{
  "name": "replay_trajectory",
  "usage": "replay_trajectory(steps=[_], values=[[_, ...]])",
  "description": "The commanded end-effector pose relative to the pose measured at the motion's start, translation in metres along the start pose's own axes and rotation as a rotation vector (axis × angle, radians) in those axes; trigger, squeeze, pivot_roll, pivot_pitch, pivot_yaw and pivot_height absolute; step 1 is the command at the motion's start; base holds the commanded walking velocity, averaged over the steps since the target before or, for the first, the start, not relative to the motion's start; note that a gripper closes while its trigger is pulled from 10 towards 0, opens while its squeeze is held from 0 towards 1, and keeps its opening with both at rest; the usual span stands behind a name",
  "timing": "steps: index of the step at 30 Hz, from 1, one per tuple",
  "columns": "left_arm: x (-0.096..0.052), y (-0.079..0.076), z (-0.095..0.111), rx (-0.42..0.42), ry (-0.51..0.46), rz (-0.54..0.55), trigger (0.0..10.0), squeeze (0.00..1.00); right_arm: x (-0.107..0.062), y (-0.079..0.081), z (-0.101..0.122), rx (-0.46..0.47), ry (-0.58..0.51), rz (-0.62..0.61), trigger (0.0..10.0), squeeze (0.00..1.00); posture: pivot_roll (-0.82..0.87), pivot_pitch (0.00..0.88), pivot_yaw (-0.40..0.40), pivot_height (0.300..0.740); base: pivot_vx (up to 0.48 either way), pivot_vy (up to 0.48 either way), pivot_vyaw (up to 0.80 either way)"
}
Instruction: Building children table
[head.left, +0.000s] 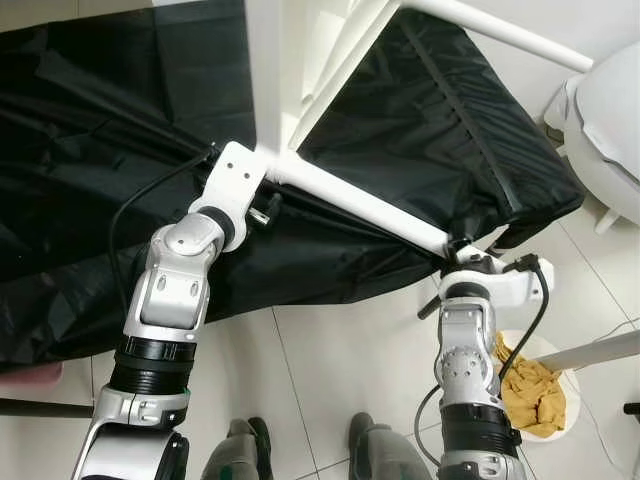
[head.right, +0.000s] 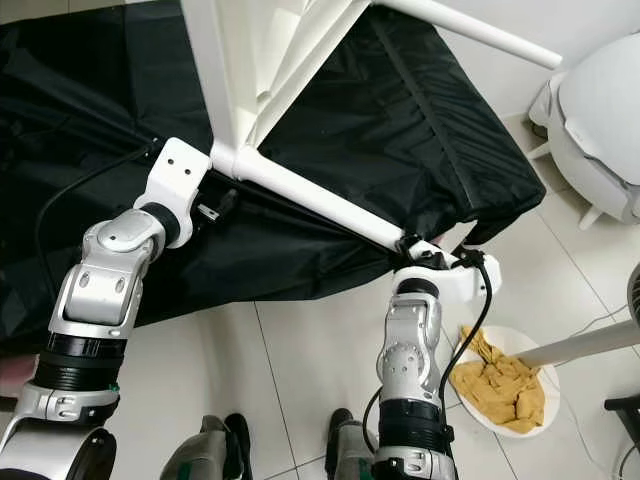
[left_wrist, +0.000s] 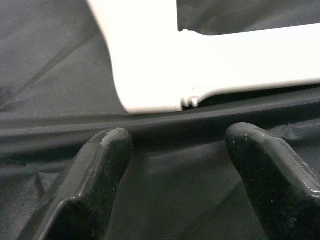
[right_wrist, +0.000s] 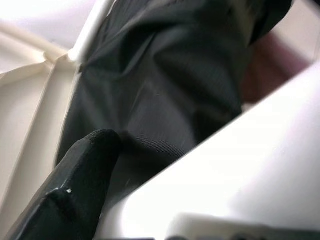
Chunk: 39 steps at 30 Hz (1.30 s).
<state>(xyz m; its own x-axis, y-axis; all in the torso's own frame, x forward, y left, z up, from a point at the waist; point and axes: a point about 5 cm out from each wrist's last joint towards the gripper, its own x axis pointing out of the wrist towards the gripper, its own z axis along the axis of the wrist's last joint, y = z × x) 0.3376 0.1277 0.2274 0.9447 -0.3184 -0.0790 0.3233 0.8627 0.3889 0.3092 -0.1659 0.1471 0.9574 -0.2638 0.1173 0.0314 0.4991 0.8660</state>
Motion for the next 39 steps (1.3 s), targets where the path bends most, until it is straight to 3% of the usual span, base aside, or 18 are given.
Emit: replay_trajectory(steps=[1, 4, 9, 24, 30, 39], values=[[-0.002, 0.003, -0.006, -0.008, 0.017, 0.093, 10.0, 0.00, -0.014, -0.004, -0.031, 0.077, 0.143, -0.007, 10.0, 0.00, 0.07, 0.285, 0.056, 0.740, 0.000, 0.000, 0.00], [-0.002, 0.004, -0.006, -0.004, 0.019, 0.094, 10.0, 0.00, -0.018, 0.005, -0.029, 0.150, 0.153, 0.095, 10.0, 0.00, 0.07, 0.284, 0.055, 0.740, 0.000, 0.000, 0.00], [-0.002, 0.003, -0.007, 0.001, 0.021, 0.093, 10.0, 0.00, -0.031, 0.010, -0.030, 0.184, 0.191, 0.228, 10.0, 0.00, 0.08, 0.286, 0.057, 0.740, 0.000, 0.000, 0.00], [-0.001, 0.004, -0.009, 0.021, 0.022, 0.082, 10.0, 0.00, -0.069, 0.010, -0.028, 0.161, 0.302, 0.454, 10.0, 0.00, 0.07, 0.284, 0.074, 0.740, 0.000, 0.000, 0.00], [0.000, 0.004, -0.009, 0.038, 0.016, 0.077, 10.0, 0.00, -0.075, 0.001, -0.027, 0.146, 0.343, 0.451, 10.0, 0.00, 0.07, 0.281, 0.080, 0.740, 0.000, 0.000, 0.00], [0.000, 0.005, -0.009, 0.035, 0.014, 0.078, 10.0, 0.00, -0.090, 0.009, -0.028, 0.140, 0.452, 0.589, 10.0, 0.00, 0.07, 0.273, 0.075, 0.740, 0.000, 0.000, 0.00]])
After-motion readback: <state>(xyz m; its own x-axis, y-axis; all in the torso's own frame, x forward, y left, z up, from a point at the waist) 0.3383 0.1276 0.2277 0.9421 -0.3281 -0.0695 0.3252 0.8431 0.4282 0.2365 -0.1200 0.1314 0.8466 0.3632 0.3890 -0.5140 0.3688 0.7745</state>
